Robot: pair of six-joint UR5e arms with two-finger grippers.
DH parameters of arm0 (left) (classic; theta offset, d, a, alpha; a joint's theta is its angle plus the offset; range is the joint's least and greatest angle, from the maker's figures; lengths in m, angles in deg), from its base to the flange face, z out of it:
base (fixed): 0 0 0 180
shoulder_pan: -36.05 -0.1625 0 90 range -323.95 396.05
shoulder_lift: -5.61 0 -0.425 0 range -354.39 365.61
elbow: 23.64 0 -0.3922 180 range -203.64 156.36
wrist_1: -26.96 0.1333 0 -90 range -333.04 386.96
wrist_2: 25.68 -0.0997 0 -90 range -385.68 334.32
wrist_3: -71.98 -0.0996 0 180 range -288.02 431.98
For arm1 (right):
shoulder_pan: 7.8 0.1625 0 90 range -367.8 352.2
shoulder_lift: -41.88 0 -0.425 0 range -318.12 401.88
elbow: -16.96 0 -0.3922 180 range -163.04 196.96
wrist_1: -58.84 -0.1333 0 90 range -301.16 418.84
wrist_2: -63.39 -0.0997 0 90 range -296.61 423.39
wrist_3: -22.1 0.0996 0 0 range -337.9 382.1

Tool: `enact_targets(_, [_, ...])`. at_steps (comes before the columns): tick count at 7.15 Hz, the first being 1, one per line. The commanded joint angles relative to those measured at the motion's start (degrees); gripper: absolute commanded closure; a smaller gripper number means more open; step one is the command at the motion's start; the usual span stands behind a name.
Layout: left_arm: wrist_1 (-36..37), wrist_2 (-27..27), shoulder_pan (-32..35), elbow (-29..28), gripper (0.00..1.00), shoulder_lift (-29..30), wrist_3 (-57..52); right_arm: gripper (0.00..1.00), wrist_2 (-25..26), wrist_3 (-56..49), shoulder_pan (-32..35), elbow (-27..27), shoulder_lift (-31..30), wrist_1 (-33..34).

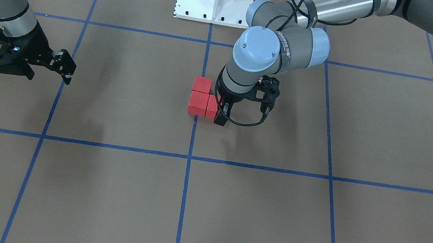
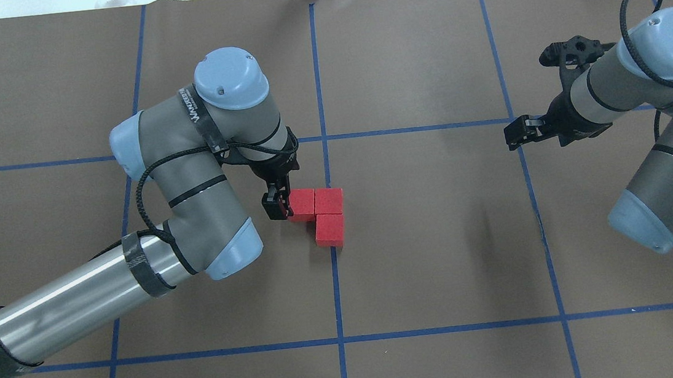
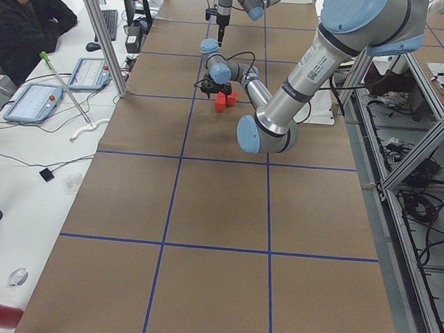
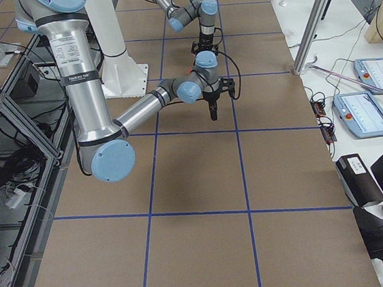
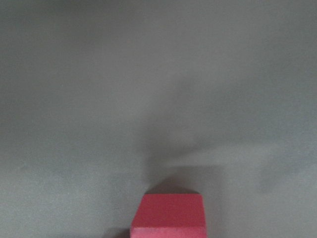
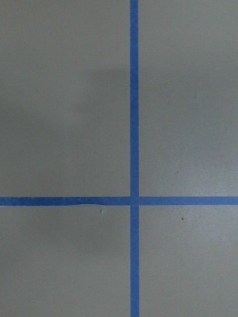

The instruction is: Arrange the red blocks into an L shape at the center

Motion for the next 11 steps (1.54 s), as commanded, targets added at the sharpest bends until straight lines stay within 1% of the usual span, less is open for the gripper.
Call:
enact_targets(1, [0.1,0.1,1.4,15.2,0.00,-12.6,-11.9,0.01,-0.2,-0.4,3.1,0.0,-0.2,0.1])
enact_targets(2, [-0.1,0.1,2.9,21.5,0.00,-19.7,-19.7,0.01,-1.4,-2.9,5.4,-0.1,-0.9,0.1])
enact_targets(3, [-0.4,0.1,5.9,27.2,0.00,-27.8,-31.3,0.01,-3.7,-7.9,9.0,-0.3,-2.8,0.2])
enact_targets(4, [-0.5,0.3,10.6,30.8,0.00,-33.9,-43.0,0.01,-8.1,-12.6,13.8,-1.5,-4.4,0.2])
enact_targets(5, [-0.5,1.4,16.9,31.7,0.00,-39.4,-57.8,0.01,-11.8,-18.5,18.4,-2.0,-7.2,0.2])
enact_targets(6, [-0.4,6.6,25.2,30.9,0.00,-44.2,-76.4,0.01,-13.7,-24.8,23.1,-2.6,-9.5,0.6])
enact_targets(7, [-0.4,11.3,34.1,27.4,0.00,-47.7,-95.6,0.01,-16.4,-31.0,28.3,-5.0,-11.0,0.8])
enact_targets(8, [-0.3,13.7,41.1,23.5,0.00,-49.1,-108.7,0.01,-19.6,-37.0,32.5,-8.8,-11.5,1.1])
enact_targets(9, [-0.1,14.5,46.1,20.0,0.00,-49.1,-115.8,0.01,-21.1,-41.3,35.1,-11.4,-11.6,1.1])
enact_targets(10, [0.0,14.6,49.2,17.0,0.00,-49.3,-123.0,0.01,-21.2,-42.5,35.9,-12.8,-11.3,1.1])
enact_targets(11, [-0.1,14.5,51.9,14.2,0.00,-49.3,-129.3,0.01,-21.2,-42.5,36.3,-13.0,-11.1,1.1])
